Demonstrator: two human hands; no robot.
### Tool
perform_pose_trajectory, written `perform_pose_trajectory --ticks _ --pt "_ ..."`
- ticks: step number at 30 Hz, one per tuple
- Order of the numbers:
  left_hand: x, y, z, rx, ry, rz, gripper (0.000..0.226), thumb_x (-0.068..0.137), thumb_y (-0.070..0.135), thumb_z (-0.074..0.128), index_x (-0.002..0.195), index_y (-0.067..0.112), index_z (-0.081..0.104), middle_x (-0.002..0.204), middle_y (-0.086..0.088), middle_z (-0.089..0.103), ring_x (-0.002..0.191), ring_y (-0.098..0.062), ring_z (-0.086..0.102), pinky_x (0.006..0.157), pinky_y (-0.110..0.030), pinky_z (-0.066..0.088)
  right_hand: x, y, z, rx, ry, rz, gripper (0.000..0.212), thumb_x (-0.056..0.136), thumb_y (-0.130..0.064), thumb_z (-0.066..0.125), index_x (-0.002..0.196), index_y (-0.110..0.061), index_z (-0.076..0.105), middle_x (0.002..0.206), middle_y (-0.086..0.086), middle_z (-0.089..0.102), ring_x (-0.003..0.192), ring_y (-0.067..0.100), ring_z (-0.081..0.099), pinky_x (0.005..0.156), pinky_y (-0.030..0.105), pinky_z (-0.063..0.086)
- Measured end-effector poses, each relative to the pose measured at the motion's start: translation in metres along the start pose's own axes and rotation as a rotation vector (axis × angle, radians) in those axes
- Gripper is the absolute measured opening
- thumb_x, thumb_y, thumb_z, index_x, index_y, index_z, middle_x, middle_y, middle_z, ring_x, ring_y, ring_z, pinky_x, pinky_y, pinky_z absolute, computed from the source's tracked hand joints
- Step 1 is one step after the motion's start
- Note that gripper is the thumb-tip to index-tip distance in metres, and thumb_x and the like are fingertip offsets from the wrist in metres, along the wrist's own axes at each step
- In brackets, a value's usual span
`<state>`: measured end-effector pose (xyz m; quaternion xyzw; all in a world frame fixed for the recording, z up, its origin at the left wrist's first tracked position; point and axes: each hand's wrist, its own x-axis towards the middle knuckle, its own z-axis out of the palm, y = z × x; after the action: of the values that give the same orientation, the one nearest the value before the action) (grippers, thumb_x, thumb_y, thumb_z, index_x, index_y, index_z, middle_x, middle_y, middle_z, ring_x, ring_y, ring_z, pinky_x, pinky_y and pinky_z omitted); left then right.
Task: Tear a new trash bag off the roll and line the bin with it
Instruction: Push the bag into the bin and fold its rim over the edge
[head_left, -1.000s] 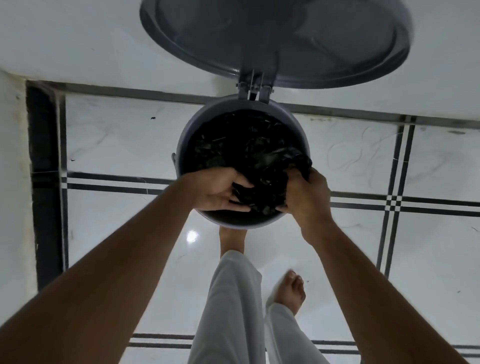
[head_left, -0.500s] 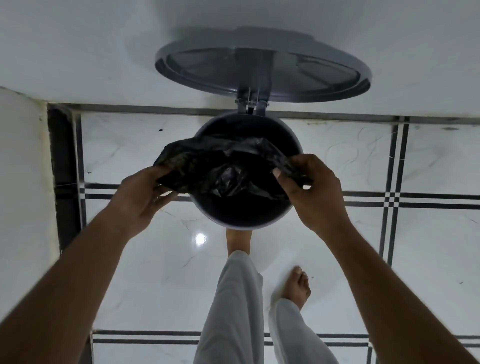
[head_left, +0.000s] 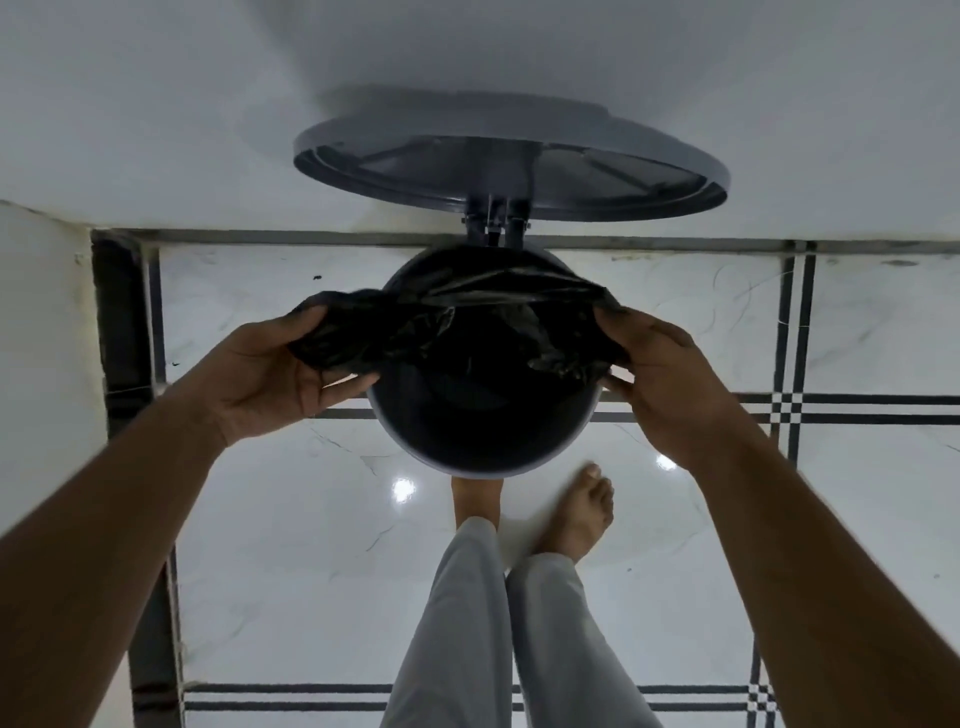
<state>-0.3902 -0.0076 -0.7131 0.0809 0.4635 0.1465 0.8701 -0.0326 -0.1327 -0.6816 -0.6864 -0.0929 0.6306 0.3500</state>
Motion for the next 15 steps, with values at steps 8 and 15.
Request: perform_pose_trajectory --ticks 8,15 --pt "-0.008 -0.024 0.004 -0.093 0.311 0.046 0.037 0.101 0.019 0.052 0.124 0.002 0.077 0.115 -0.007 0.080 0.100 -0.026 0.079 0.091 -0.035 0.065 -0.023 0.004 -0.031 0.062 -0.516 0.351 0.046 0.100 -0.030 0.073 0.138 -0.002 0.075 0.135 0.020 0.077 0.121 0.035 0.076 0.102 0.049 0.065" --pt "0.001 -0.027 0.005 0.057 0.375 -0.038 0.035 0.095 0.019 0.054 0.116 0.003 0.077 0.120 -0.015 0.077 0.104 -0.034 0.076 0.093 -0.046 0.062 -0.001 0.018 -0.008 -0.037 0.220 0.110 0.022 0.104 -0.036 0.076 0.101 -0.015 0.081 0.090 -0.002 0.077 0.090 0.021 0.071 0.071 0.030 0.057"
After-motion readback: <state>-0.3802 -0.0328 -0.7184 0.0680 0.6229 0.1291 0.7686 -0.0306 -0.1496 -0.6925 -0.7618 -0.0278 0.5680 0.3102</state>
